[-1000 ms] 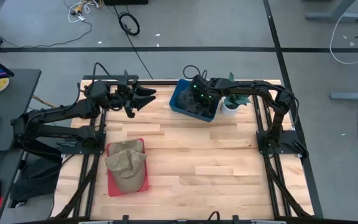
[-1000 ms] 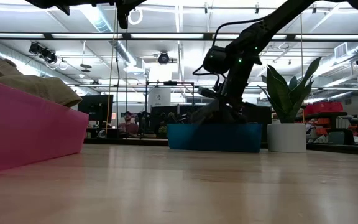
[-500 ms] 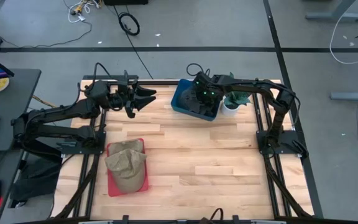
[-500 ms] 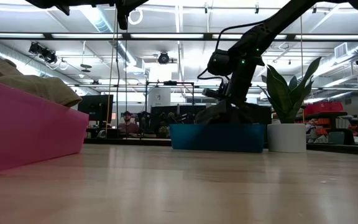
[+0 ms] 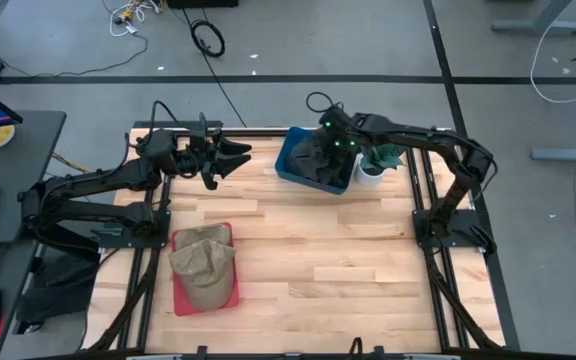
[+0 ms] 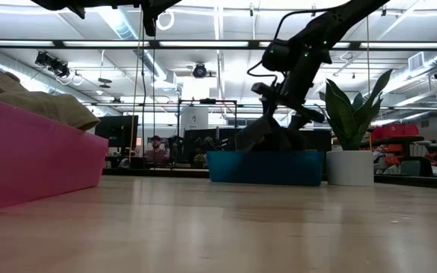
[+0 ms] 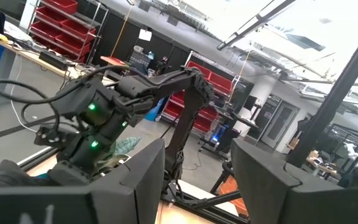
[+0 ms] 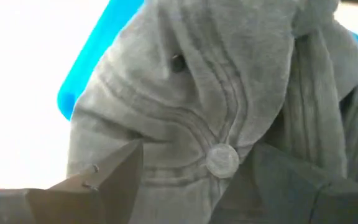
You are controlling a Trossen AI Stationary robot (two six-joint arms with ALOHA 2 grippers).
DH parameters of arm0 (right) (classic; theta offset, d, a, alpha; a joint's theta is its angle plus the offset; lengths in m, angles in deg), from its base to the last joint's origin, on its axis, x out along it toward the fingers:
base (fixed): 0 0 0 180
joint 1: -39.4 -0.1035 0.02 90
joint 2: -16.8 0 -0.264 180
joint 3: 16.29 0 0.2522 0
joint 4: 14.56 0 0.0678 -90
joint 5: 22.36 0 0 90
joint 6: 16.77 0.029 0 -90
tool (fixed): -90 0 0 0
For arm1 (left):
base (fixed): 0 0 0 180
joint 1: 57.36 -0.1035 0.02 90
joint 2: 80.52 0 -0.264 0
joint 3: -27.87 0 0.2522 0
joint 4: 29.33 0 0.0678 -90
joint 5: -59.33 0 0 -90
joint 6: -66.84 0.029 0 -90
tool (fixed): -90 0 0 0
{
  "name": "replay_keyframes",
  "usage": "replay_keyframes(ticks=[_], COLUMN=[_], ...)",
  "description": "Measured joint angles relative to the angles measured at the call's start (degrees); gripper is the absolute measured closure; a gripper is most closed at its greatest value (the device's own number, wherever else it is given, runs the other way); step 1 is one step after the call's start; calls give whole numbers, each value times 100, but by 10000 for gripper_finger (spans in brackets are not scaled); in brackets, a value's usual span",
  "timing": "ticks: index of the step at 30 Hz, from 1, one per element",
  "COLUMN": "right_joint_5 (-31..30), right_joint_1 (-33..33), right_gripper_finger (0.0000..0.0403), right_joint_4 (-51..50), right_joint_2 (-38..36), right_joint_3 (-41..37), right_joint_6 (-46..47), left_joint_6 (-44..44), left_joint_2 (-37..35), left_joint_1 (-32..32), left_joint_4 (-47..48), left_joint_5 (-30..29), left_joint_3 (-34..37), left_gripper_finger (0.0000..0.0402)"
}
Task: Pick & Place hat
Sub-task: Put the black cap into the blue bin, then return to Home Position
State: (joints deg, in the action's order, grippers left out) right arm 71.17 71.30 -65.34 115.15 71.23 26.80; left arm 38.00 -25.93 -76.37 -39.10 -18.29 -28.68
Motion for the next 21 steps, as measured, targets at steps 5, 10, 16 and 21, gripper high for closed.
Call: replay_keyframes(ticks=[5,10,16,21], right_joint_5=[0,20,-118,-481], right_joint_1=[0,-1,-23,-24], right_gripper_finger=[117,127,138,142], right_joint_4=[-83,-155,-449,-679], right_joint_2=[-151,-159,-227,-569], right_joint_3=[0,0,0,50], right_joint_6=[-1236,-3620,-5353,-5335], left_joint_6=[2,4,10,101], left_joint_2=[0,0,0,0], left_joint_1=[0,0,0,1], left_joint_4=[0,0,2,4], left_joint_5=[0,0,-1,-2], left_joint_3=[0,0,0,0], left_gripper_finger=[213,213,213,213])
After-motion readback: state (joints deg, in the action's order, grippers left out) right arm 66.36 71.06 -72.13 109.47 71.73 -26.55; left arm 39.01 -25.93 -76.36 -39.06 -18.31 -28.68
